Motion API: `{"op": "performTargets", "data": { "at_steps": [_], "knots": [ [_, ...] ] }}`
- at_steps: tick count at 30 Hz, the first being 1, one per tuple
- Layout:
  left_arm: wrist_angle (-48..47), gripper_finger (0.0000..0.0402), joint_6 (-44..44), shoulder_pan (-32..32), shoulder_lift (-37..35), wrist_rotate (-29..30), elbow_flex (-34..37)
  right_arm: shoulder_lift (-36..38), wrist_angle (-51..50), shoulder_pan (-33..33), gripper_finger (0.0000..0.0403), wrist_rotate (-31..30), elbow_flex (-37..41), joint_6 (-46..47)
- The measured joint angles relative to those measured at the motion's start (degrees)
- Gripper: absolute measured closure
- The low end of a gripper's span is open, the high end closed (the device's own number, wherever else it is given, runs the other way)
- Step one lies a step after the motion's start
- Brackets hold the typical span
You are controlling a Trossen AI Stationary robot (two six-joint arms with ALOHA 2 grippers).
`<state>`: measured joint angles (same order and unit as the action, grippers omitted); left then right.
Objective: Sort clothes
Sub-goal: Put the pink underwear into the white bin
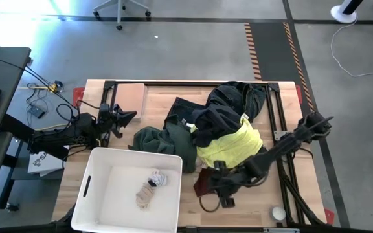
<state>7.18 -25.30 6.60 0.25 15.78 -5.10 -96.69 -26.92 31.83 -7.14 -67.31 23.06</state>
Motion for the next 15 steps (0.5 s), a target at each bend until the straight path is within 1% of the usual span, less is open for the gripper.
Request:
{"op": "performTargets", "data": {
  "at_steps": [2, 5, 9, 12, 14, 15],
  "knots": [
    [0.00, 0.0397, 0.02, 0.02, 0.00, 0.43, 0.00, -0.19, 1.65, -2.02, 0.0240, -0.71, 3.25, -0.77],
    [0.00, 0.0397, 0.01, 0.02, 0.00, 1.13, 0.00, -0.19, 5.24, -6.39, 0.0240, -4.29, 7.23, -0.91],
    [-0.02, 0.0397, 0.00, 0.00, 0.00, 1.25, 0.00, -0.19, 9.44, -12.36, 0.0240, -9.01, 9.42, -1.87],
    [-0.01, 0.0397, -0.01, 0.00, 0.00, 1.25, 0.00, -0.19, 15.70, -15.21, 0.0240, -7.99, 10.60, -9.35],
    [-0.02, 0.0397, -0.04, 0.01, 0.00, 1.25, 0.00, -0.50, 19.94, -16.00, 0.0240, -7.52, 10.91, -14.89],
    [-0.02, 0.0397, -0.07, -0.01, 0.00, 1.25, 0.00, -0.79, 20.46, -16.23, 0.0240, -8.03, 10.78, -16.91]
  ]
}}
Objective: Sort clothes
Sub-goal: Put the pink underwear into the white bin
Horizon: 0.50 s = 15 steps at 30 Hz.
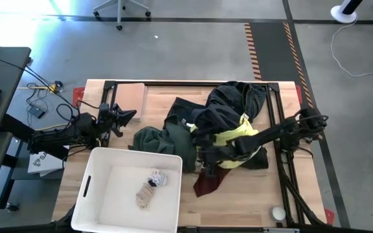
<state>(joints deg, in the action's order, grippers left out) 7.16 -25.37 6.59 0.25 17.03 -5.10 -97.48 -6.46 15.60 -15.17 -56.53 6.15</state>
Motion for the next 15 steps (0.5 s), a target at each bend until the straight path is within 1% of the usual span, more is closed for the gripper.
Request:
{"op": "performTargets", "data": {
  "at_steps": [5, 7, 9, 13, 15],
  "knots": [
    [-0.34, 0.0397, -0.06, 0.02, 0.00, -0.23, 0.00, -3.98, 0.53, -0.73, 0.0240, -1.31, -0.36, -8.55],
    [-0.55, 0.0397, -0.05, 0.01, 0.00, -0.19, -0.02, -6.04, 0.98, -0.66, 0.0240, -3.24, -0.41, -11.00],
    [-0.49, 0.0397, -0.07, 0.00, 0.00, -0.21, -0.02, -7.76, 1.02, -0.53, 0.0240, -5.94, -0.41, -11.67],
    [-0.49, 0.0397, -0.06, 0.02, 0.00, -0.23, -0.02, -9.38, 2.48, -0.63, 0.0243, -6.13, -0.41, -12.41],
    [-0.49, 0.0397, -0.06, 0.00, 0.00, -0.21, -0.02, -9.42, 2.37, -0.61, 0.0252, -6.77, -0.41, -12.01]
  ]
}}
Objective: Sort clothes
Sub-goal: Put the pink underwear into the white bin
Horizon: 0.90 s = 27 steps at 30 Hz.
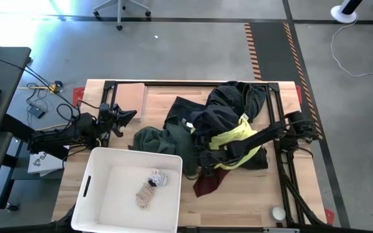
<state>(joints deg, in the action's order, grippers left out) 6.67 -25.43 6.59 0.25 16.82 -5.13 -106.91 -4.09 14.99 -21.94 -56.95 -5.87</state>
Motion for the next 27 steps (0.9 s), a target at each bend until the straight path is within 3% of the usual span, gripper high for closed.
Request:
{"op": "performTargets", "data": {
  "at_steps": [4, 8, 14, 17, 21, 27],
  "knots": [
    [0.01, 0.0397, 0.00, 0.00, 0.00, -0.04, 0.00, 2.99, -5.34, 0.78, 0.0296, -7.73, 0.00, 3.84],
    [0.04, 0.0397, 0.00, 0.00, 0.00, -0.09, 0.00, 10.18, -20.42, 0.53, 0.0333, -16.94, -1.52, 11.92],
    [-0.04, 0.0397, 0.02, 0.02, 0.00, -0.22, 0.00, 22.34, -45.98, -2.13, 0.0339, -24.48, -1.95, 29.45],
    [-0.41, 0.0397, 0.02, 0.01, 0.00, -0.21, -0.02, 27.30, -53.16, -3.04, 0.0340, -25.12, -1.92, 36.10],
    [-0.78, 0.0397, 0.04, 0.02, 0.00, -0.20, -0.02, 32.14, -46.74, -2.78, 0.0338, -21.83, -1.90, 32.95],
    [-0.78, 0.0397, 0.06, 0.02, 0.00, -0.17, -0.02, 32.07, -18.44, 0.70, 0.0338, -5.25, -1.94, 13.03]
  ]
}}
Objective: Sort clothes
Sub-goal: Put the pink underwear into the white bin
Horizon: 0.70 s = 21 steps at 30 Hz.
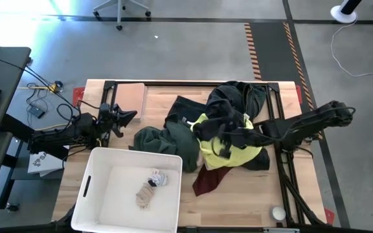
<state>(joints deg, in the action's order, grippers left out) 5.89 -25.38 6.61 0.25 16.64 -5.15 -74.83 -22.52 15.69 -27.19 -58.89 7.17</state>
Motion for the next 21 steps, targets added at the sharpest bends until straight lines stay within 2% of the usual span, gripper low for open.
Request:
{"op": "performTargets", "data": {
  "at_steps": [2, 5, 10, 15, 21],
  "knots": [
    [-0.02, 0.0397, 0.01, -0.02, 0.00, 0.01, 0.00, -2.37, 7.38, 1.64, 0.0338, 3.70, -0.07, -4.91],
    [-0.06, 0.0397, 0.01, 0.00, 0.00, 0.00, 0.00, -7.66, 12.31, 3.51, 0.0338, 7.16, -0.07, -9.22],
    [-0.15, 0.0397, 0.03, -0.01, 0.00, 0.00, 0.00, -18.06, 11.37, 4.33, 0.0338, 9.77, 0.06, -4.05],
    [-0.55, 0.0397, 0.03, -0.02, 0.00, 0.02, 0.00, -24.01, 8.67, 3.63, 0.0338, 6.85, 0.08, 0.47],
    [-0.57, 0.0397, 0.05, 0.00, 0.00, 0.20, 0.00, -24.15, 5.99, 3.03, 0.0308, 5.89, 0.08, 4.70]
  ]
}}
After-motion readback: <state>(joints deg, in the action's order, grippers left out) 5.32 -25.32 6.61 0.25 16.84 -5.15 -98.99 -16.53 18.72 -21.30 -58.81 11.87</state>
